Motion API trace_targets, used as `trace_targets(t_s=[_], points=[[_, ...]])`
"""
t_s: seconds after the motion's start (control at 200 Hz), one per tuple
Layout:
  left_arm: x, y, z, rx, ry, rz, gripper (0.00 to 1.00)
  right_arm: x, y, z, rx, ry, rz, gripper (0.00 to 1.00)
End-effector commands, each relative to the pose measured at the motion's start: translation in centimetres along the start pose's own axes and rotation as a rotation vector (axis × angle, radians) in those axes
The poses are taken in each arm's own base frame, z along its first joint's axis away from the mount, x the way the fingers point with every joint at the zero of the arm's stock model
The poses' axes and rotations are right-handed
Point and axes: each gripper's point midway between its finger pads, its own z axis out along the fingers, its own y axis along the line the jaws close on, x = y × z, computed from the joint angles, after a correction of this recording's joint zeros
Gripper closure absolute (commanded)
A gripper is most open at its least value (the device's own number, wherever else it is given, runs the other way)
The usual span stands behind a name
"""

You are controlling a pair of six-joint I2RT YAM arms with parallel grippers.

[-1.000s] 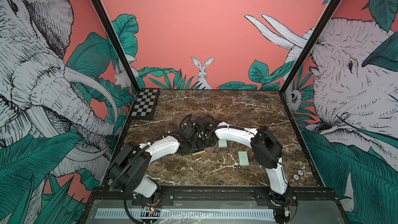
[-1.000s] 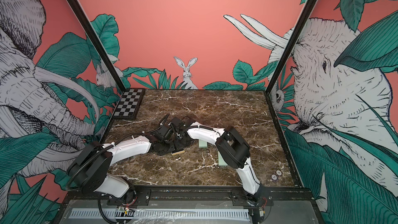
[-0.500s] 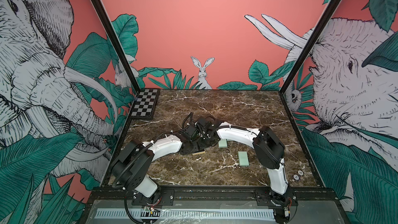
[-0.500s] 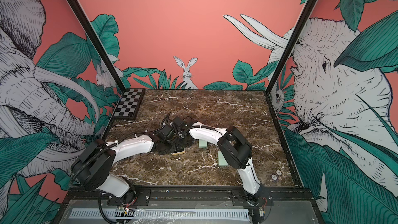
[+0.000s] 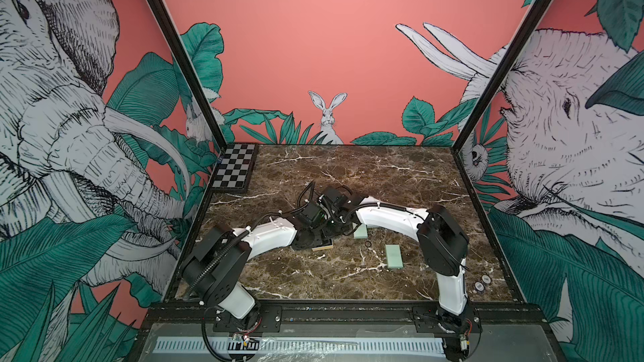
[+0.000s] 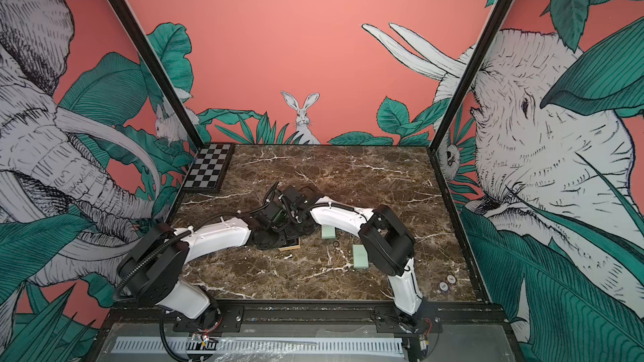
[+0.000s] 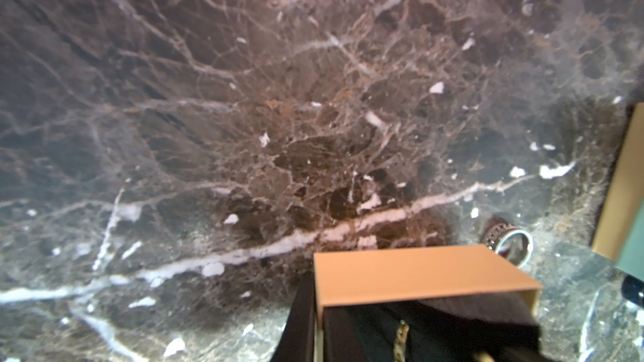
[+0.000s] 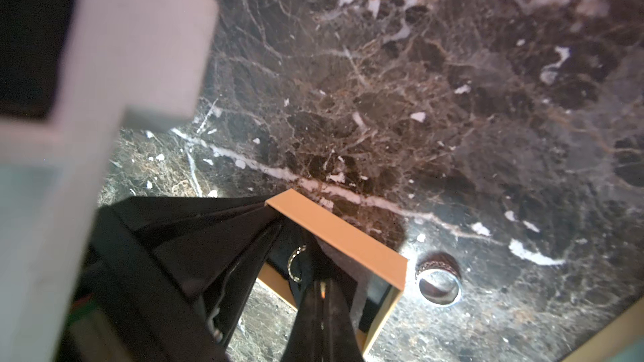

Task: Take the rings out of the lift-off lid box
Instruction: Take out the ring from the jewelry box.

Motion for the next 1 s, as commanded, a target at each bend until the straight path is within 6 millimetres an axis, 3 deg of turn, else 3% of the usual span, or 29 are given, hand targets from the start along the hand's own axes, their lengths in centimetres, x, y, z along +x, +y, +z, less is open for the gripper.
trace_targets(t_s=[0.0, 0.375, 0.745, 0.775, 0.995], points=[[2.5, 1.5, 1.0, -0.073, 0.087, 0.026, 0.91, -0.9, 0.9, -1.3, -0.043, -0.049, -0.006, 1.0], [2.6, 1.8, 0.9, -0.08, 0.087, 0.03, 0.92, -1.0, -0.2, -2.2, -0.16, -0.067, 0.091, 1.0], [2.8, 2.0, 1.0, -0.088, 0.093, 0.032, 0.92, -1.1, -2.0, -3.3, -0.149, -0.087, 0.12, 1.0], [2.8, 2.0, 1.0, -0.088, 0.092, 0.033, 0.92, -0.3, -2.9, -2.9, -0.127, -0.071, 0.134, 1.0], [2.6, 1.9, 0.7, -0.082, 0.084, 0.029, 0.9, 0.7, -6.1, -2.3, -0.038, -0.065, 0.163, 1.0]])
